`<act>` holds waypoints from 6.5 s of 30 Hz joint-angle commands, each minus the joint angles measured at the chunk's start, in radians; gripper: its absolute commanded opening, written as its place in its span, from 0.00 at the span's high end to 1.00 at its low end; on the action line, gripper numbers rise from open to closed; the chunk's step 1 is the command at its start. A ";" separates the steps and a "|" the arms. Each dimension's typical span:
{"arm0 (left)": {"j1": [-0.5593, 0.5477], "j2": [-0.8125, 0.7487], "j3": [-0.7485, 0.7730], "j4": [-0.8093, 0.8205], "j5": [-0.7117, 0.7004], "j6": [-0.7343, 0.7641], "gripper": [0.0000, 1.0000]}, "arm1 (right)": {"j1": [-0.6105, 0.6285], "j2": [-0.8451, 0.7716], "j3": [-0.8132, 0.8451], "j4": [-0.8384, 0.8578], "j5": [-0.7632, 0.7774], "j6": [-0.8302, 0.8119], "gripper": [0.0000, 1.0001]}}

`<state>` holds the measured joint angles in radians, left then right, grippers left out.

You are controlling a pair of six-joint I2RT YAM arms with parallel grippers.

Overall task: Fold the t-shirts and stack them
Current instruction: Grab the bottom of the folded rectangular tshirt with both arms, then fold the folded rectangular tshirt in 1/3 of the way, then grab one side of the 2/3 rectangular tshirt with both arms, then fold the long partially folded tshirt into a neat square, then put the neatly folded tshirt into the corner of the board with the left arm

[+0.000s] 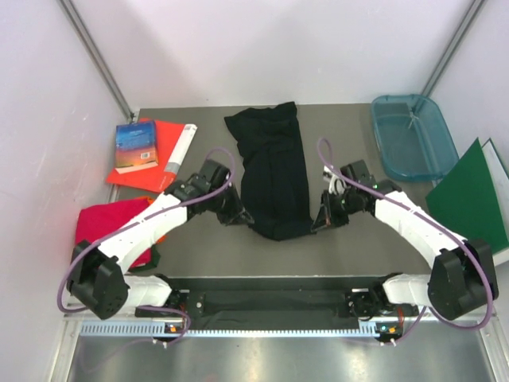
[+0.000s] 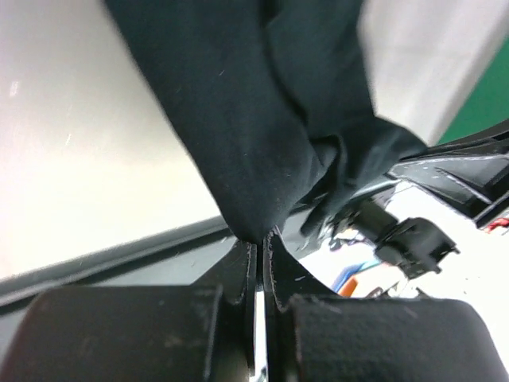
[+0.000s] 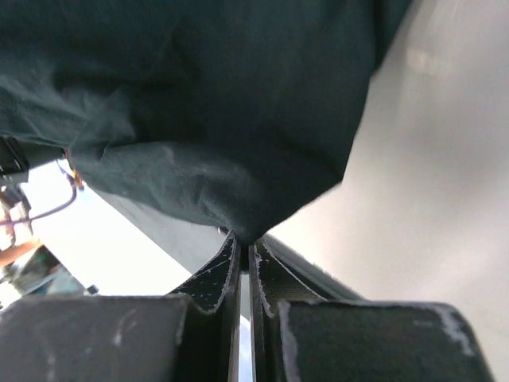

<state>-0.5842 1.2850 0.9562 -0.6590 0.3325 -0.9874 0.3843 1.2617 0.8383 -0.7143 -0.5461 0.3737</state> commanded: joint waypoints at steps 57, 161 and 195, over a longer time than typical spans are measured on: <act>0.228 0.536 0.180 0.321 0.031 0.141 0.15 | -0.119 0.671 0.376 0.317 0.040 0.054 0.12; 0.478 1.056 1.124 0.478 0.324 0.062 0.01 | -0.168 1.026 1.212 0.496 0.198 0.111 0.12; 0.673 0.321 0.748 -0.576 -0.469 0.638 0.01 | 0.194 0.683 0.832 0.121 0.038 -0.064 0.00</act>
<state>0.1146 1.6890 1.7515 -1.0008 0.0528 -0.4110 0.5983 2.0380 1.6886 -0.6018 -0.5140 0.3088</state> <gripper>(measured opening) 0.987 0.993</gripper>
